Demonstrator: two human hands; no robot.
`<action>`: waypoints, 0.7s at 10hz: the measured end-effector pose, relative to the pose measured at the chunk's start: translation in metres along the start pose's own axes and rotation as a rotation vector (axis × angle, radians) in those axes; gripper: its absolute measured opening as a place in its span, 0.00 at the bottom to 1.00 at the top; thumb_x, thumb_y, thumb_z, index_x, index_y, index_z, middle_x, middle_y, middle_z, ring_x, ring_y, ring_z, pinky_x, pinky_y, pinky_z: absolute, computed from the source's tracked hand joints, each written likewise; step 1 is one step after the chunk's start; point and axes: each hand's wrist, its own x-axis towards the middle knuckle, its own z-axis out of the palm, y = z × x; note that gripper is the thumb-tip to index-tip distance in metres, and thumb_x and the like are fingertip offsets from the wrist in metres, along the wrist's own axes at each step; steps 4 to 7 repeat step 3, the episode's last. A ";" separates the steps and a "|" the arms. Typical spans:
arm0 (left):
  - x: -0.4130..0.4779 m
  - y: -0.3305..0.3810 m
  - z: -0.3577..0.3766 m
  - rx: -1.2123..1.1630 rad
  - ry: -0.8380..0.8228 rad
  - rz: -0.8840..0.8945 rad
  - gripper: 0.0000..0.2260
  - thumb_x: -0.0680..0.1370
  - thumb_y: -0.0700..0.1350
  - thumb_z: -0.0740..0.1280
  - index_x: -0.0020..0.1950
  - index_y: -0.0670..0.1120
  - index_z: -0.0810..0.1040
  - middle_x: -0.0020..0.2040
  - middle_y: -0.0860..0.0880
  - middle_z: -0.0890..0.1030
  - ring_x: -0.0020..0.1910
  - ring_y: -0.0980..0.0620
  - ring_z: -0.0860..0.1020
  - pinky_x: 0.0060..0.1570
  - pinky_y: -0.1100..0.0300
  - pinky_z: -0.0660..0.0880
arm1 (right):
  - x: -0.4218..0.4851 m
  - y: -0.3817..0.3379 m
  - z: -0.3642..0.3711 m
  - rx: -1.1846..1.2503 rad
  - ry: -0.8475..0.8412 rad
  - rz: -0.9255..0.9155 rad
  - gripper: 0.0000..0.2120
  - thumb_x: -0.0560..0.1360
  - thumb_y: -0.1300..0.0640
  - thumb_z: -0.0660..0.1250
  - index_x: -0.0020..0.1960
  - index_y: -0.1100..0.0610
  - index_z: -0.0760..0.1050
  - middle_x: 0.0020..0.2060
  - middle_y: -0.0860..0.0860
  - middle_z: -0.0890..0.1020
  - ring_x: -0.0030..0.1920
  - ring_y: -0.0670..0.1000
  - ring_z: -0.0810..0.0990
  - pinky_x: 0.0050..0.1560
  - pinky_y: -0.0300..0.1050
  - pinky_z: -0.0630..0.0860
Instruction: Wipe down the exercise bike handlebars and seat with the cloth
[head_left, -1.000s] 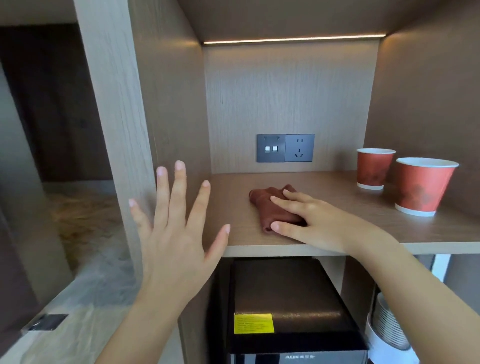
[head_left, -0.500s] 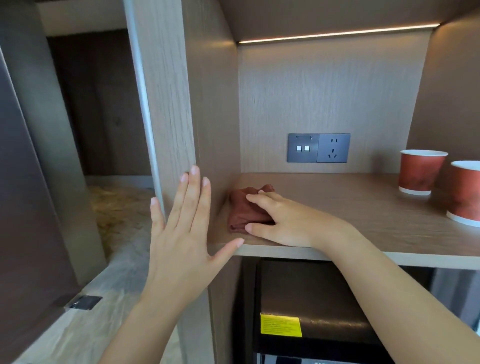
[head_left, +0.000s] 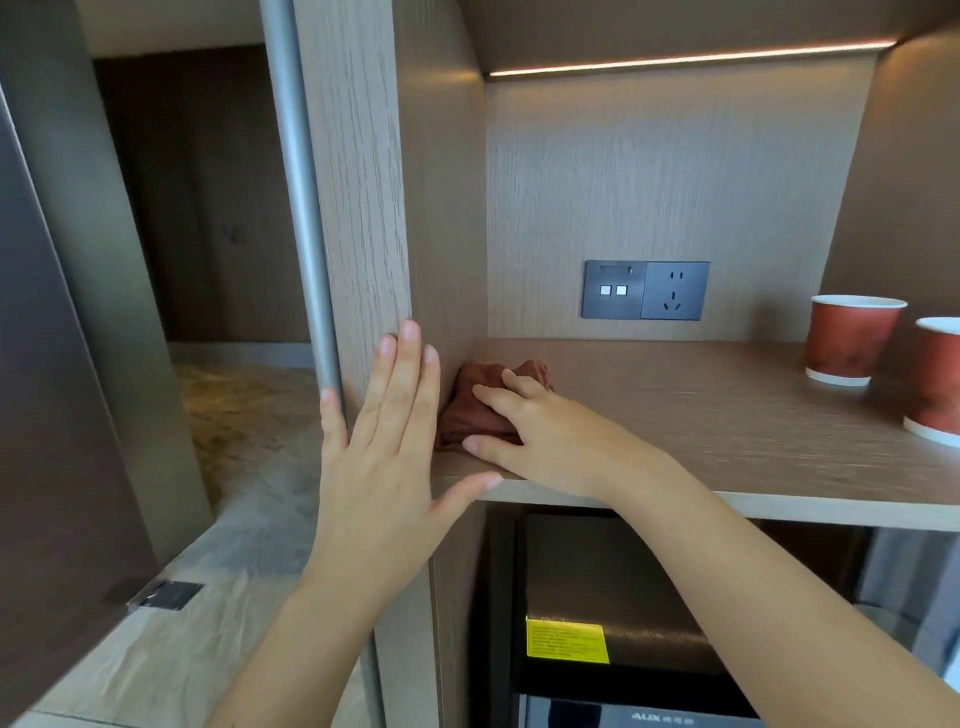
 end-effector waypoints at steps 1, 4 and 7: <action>0.000 0.005 -0.002 -0.036 0.015 0.006 0.40 0.71 0.66 0.55 0.74 0.41 0.55 0.76 0.43 0.49 0.75 0.48 0.45 0.67 0.39 0.49 | -0.006 -0.001 -0.002 -0.005 -0.015 0.042 0.30 0.75 0.36 0.54 0.74 0.41 0.48 0.76 0.47 0.46 0.75 0.57 0.49 0.70 0.66 0.51; -0.006 0.026 -0.008 -0.146 0.086 0.034 0.27 0.74 0.55 0.59 0.68 0.43 0.68 0.74 0.37 0.57 0.73 0.38 0.52 0.67 0.41 0.48 | -0.027 -0.002 -0.009 -0.124 0.077 0.120 0.28 0.76 0.37 0.52 0.74 0.42 0.51 0.75 0.46 0.53 0.74 0.54 0.55 0.69 0.66 0.50; -0.006 0.026 -0.008 -0.146 0.086 0.034 0.27 0.74 0.55 0.59 0.68 0.43 0.68 0.74 0.37 0.57 0.73 0.38 0.52 0.67 0.41 0.48 | -0.027 -0.002 -0.009 -0.124 0.077 0.120 0.28 0.76 0.37 0.52 0.74 0.42 0.51 0.75 0.46 0.53 0.74 0.54 0.55 0.69 0.66 0.50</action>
